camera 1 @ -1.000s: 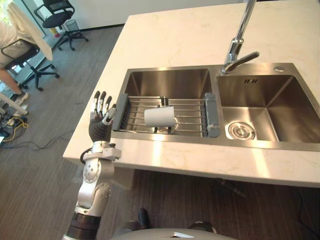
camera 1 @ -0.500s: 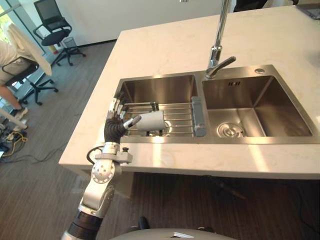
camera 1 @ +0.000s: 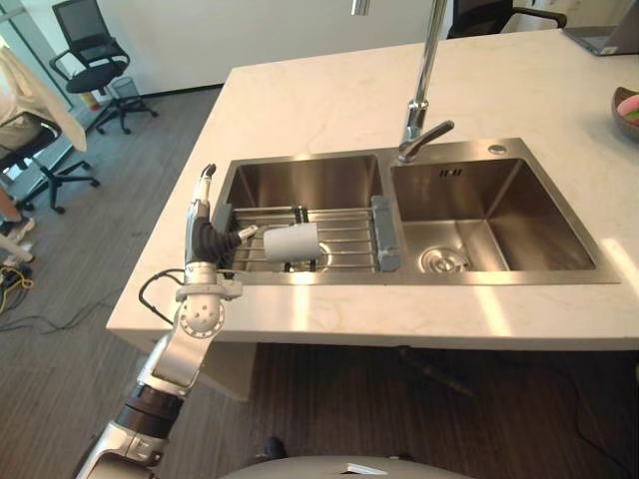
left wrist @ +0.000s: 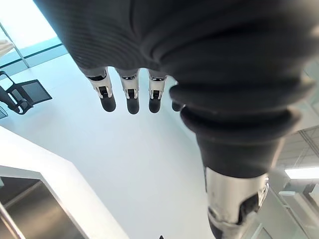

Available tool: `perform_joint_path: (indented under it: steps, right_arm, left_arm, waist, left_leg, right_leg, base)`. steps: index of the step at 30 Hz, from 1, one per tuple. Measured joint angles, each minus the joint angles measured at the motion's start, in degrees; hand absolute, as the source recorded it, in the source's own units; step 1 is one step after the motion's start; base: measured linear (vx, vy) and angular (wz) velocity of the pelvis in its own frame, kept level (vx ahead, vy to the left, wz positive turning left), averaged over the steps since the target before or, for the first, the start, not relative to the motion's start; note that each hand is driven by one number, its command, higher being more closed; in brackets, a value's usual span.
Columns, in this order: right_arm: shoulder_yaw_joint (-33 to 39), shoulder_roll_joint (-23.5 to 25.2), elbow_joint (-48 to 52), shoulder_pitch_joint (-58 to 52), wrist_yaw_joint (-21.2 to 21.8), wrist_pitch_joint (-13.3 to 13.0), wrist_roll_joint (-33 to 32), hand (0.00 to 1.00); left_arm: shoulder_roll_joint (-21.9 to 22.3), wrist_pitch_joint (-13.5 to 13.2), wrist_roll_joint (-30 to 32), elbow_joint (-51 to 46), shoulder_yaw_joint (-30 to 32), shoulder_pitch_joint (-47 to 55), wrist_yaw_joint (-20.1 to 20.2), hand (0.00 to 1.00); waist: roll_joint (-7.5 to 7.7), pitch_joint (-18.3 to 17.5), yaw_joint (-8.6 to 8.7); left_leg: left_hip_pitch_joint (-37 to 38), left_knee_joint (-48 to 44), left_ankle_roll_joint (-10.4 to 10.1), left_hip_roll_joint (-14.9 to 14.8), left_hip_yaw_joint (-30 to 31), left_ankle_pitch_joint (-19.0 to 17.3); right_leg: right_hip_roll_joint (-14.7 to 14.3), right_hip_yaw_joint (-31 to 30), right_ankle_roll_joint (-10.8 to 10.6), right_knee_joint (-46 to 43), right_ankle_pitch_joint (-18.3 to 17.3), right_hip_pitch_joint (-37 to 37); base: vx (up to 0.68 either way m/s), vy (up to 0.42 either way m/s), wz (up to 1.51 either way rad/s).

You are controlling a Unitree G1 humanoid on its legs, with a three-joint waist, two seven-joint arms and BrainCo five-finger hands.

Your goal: Walk over to the sink, pick up the cup, carry it to the dishwasher, place the cup inside the dishwasher, then close the dishwasher door

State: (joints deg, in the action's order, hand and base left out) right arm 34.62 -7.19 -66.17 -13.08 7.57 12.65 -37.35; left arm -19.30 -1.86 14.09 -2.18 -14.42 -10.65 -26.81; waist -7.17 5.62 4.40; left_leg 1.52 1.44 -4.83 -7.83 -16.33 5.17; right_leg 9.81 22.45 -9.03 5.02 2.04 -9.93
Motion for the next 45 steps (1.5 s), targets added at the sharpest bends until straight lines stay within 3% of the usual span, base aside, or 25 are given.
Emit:
perform_joint_path:
  steps: [2,5,13,20,26,32,39,45]
  right_arm:
    - [0.0,0.0,0.1,0.2,0.0,0.0,-0.8,0.00]
    - [-0.1,0.1,0.4,0.6,0.0,0.1,-0.8,0.00]
    - [-1.8,0.0,0.5,0.9,-0.1,1.5,-1.7,0.00]
    - [-3.6,-0.1,0.7,1.0,-0.5,1.6,-3.2,0.00]
    - [-10.0,-0.4,2.4,0.4,-1.1,2.2,-3.9,0.00]
    - [-14.1,-0.7,2.9,0.3,-3.0,2.1,-4.1,0.00]
    - [-16.0,-1.4,2.9,0.3,-3.1,1.8,-5.7,0.00]
    - [-16.5,-2.7,2.8,0.3,-3.1,1.3,-5.7,0.00]
  left_arm:
    - [-2.7,2.3,4.6,2.9,-2.7,-0.1,4.0,0.00]
    - [-3.6,4.8,5.3,5.6,-6.0,-0.7,8.3,0.00]
    - [-6.0,6.5,7.6,10.4,-8.5,-2.8,12.3,0.00]
    - [-7.2,7.7,6.1,12.1,-9.2,-5.1,11.5,0.00]
    - [-7.1,7.7,5.2,14.8,-9.2,-5.1,6.0,0.00]
    - [-6.4,7.6,5.5,16.8,-9.2,-5.1,3.6,0.00]
    - [-6.4,8.2,9.9,16.9,-8.5,-5.1,4.8,0.00]
    - [-6.4,11.5,9.9,16.9,-8.5,-5.1,5.7,0.00]
  waist:
    - [0.39,0.2,0.41]
    - [0.44,0.2,1.04]
    - [0.34,0.3,2.30]
    - [-0.35,0.7,3.29]
    - [-0.54,1.6,3.93]
    - [-0.50,1.8,5.17]
    - [-0.95,2.0,5.29]
    - [-2.42,2.9,5.22]
  left_leg:
    - [1.4,0.9,-0.3,-0.3,-0.8,0.2]
    - [1.6,1.0,-0.4,-0.6,-1.2,0.1]
    - [1.9,1.0,-0.8,-1.6,-1.9,0.1]
    - [2.9,1.3,-1.0,-1.8,-2.6,-0.1]
    - [3.6,1.3,-0.9,-2.3,-4.3,-0.7]
    - [3.6,0.9,-1.7,-3.2,-5.2,-1.2]
    - [3.9,0.5,-2.2,-3.2,-7.0,-1.3]
    - [3.5,-0.8,-1.8,-2.6,-7.2,-0.7]
  right_leg:
    - [-0.3,-0.4,0.1,0.0,0.0,-0.4]
    - [-0.6,-0.8,0.3,0.0,0.0,-0.3]
    - [-1.5,-1.5,0.7,0.0,-0.1,0.0]
    - [-1.6,-1.8,0.8,0.0,-0.2,-0.4]
    - [-2.0,-3.0,1.0,0.0,-0.3,-0.1]
    - [-2.7,-3.8,1.4,0.0,-0.6,0.3]
    - [-2.6,-4.2,1.4,0.0,-0.6,1.0]
    - [-1.9,-4.1,1.3,0.1,-0.4,0.6]
  base:
    - [-0.03,-0.018,-0.15]
    - [-0.03,-0.009,-0.10]
    - [0.00,-0.010,-0.04]
    - [0.01,-0.003,-0.04]
    - [0.00,-0.002,-0.12]
    - [0.03,-0.016,-0.08]
    - [0.04,-0.004,-0.11]
    - [-0.04,-0.001,0.02]
